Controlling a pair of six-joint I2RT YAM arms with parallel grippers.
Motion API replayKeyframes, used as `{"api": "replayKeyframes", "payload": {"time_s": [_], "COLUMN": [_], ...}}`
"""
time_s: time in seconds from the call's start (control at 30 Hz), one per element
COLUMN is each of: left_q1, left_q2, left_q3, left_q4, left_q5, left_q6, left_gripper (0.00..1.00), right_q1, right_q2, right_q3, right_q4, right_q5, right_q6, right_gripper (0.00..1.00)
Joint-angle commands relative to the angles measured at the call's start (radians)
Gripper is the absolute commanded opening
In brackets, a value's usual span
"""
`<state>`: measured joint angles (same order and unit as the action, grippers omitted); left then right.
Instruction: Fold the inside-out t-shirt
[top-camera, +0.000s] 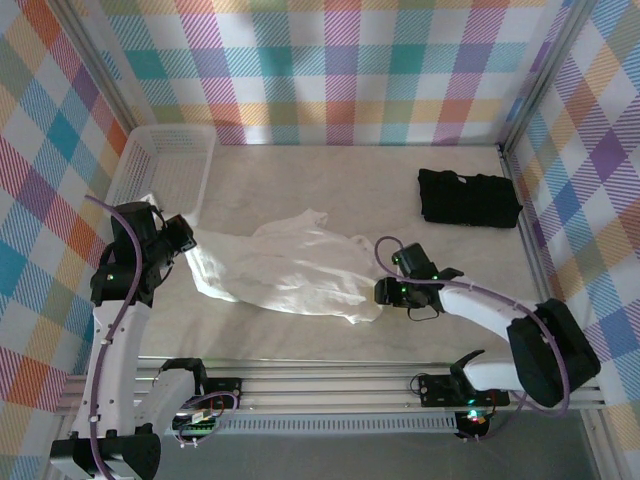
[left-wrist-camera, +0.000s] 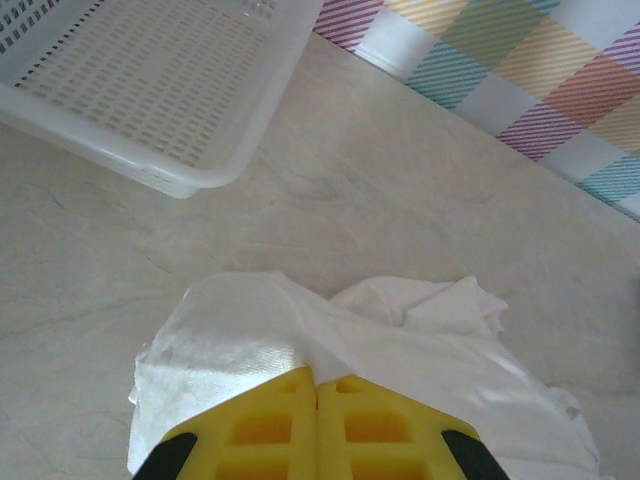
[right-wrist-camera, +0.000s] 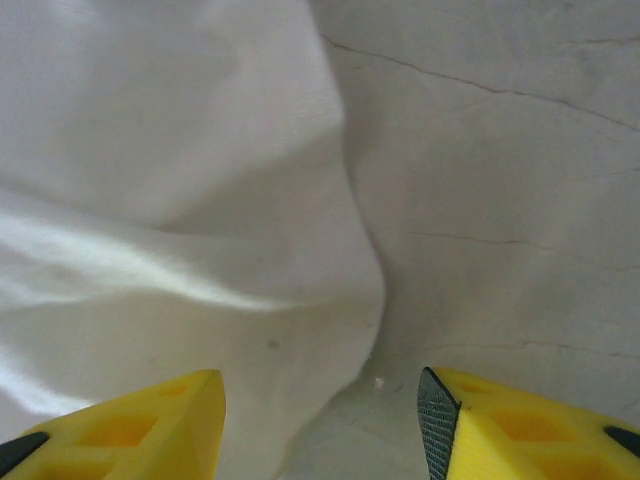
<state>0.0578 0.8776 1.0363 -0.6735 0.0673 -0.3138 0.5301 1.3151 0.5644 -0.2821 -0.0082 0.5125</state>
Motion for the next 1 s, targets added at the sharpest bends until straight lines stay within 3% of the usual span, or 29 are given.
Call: {"api": "replayKeyframes", "payload": {"time_s": [0.0, 0.33, 0.6, 0.97], "left_q1": [0.019, 0.019, 0.019, 0.019], "left_q2": [-0.003, -0.009, -0.002, -0.004], "left_q3": [-0.004, -0.007, -0.008, -0.004], "left_q4": [0.037, 0.041, 0.045, 0.041], "left_q5": [0.023, 0.023, 0.036, 0.038], "left_q6": [0.016, 0.019, 0.019, 0.011], "left_gripper": [0.00, 0.00, 0.00, 0.00], "right_q1": [-0.006, -0.011, -0.013, -0.067], "right_q2": [0.043, 0.098, -0.045, -0.255], "right_q3": [0.046, 0.036, 0.053, 0.070], "right_q4": [-0.001, 0.174, 0.176, 0.016], "right_q5": [0.045, -0.186, -0.178, -0.143], "right_q6": [-0.022, 0.027, -0.014, -0.175], "right_gripper": [0.52, 0.22, 0.00, 0.00]}}
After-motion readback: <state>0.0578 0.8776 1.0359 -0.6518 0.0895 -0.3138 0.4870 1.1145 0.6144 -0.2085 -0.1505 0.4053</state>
